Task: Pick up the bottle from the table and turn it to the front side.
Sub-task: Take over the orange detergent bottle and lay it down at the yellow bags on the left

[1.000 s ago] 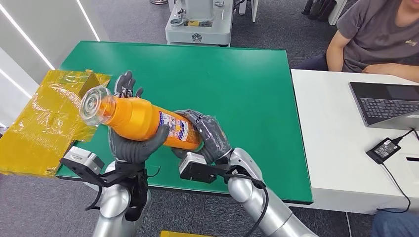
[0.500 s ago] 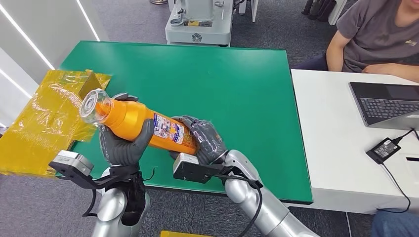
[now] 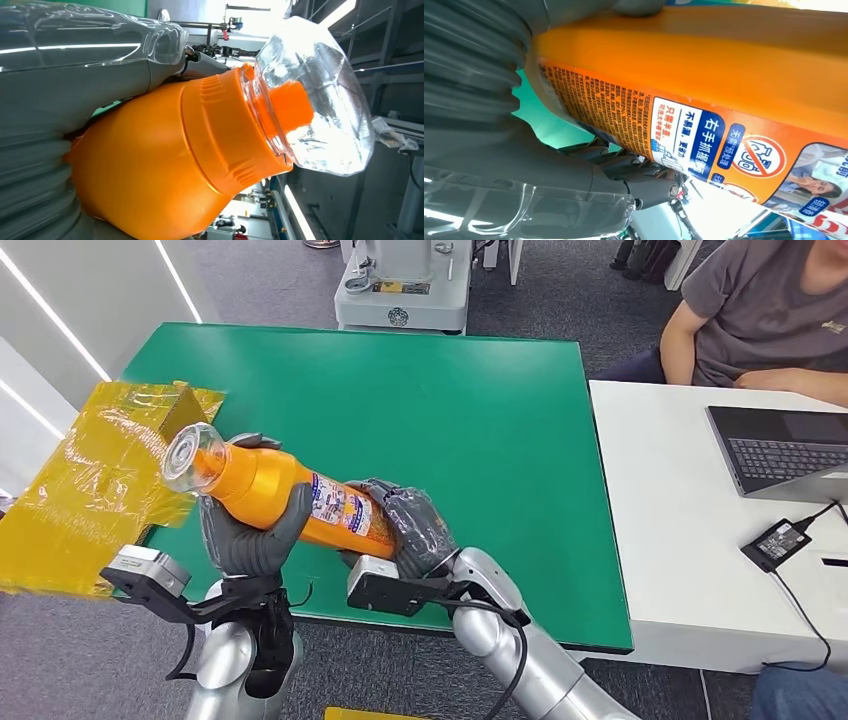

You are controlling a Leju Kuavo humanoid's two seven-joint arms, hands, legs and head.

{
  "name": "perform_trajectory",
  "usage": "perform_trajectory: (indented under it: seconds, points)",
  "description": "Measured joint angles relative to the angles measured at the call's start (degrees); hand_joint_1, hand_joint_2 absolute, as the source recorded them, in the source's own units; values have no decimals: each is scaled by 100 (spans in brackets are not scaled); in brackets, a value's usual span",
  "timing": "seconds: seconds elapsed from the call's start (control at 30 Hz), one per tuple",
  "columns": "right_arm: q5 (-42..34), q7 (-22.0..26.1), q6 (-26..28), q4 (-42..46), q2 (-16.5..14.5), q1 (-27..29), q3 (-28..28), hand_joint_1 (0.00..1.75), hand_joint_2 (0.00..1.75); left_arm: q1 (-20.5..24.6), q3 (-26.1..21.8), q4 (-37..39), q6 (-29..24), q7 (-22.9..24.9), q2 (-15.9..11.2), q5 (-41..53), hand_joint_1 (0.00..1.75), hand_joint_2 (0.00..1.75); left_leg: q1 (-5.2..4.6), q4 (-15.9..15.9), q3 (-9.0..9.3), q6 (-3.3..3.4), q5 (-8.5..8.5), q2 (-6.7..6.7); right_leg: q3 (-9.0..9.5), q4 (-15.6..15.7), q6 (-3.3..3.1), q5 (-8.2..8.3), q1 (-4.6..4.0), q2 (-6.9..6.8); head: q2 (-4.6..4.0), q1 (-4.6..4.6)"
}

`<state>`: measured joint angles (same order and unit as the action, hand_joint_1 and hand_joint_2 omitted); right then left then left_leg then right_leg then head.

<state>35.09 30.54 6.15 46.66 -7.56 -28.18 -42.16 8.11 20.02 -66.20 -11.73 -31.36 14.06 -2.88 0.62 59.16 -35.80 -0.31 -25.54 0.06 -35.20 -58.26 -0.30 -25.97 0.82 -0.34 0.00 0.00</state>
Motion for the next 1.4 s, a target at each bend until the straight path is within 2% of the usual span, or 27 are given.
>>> perform_trajectory:
  seconds: [0.03,0.13,0.17,0.57,0.7,0.77,0.97,1.17,1.4]
  points:
    - [38,-22,27,9,0,11,1,165,175,0,0,0,11,0,-1,0,175,175,0,0,0,0,0,0,0,0,0,0,0,0,0,0]
    - [202,-128,156,26,2,29,3,38,175,0,0,0,43,0,-17,0,175,175,0,0,0,0,0,1,0,0,0,0,0,1,0,0]
    - [260,-167,210,26,4,32,4,0,175,2,0,0,49,0,-23,2,175,175,0,0,0,0,0,1,0,0,0,0,0,1,0,0]
    - [319,-281,723,251,26,343,142,0,175,18,-4,-39,26,15,-27,81,175,175,0,1,-1,2,-1,0,1,0,0,0,0,0,0,0]
    - [-899,364,1513,1625,51,989,452,0,175,122,-20,-127,-88,69,-17,77,175,175,0,1,-4,3,-3,-1,0,1,1,-1,0,-2,0,-1]
    - [-1450,599,1724,2100,51,1151,541,0,175,119,-24,-127,-142,72,-17,57,175,175,0,1,-4,3,-3,-1,0,1,1,-1,0,-2,0,-1]
    - [-2864,934,2266,3304,50,1585,739,0,175,102,-27,-130,-305,43,-18,13,175,175,0,1,-4,3,-3,-1,1,1,2,-1,0,-2,0,0]
    - [-3193,959,2614,4163,54,1852,771,0,175,94,-28,-146,-403,31,-24,44,175,175,0,1,-4,3,-3,-1,1,1,2,-1,0,-2,0,0]
    - [-3158,961,2822,4587,126,2026,667,0,175,102,-40,-238,-703,23,-161,430,175,175,0,1,-3,3,-2,1,1,0,2,-1,0,-1,0,0]
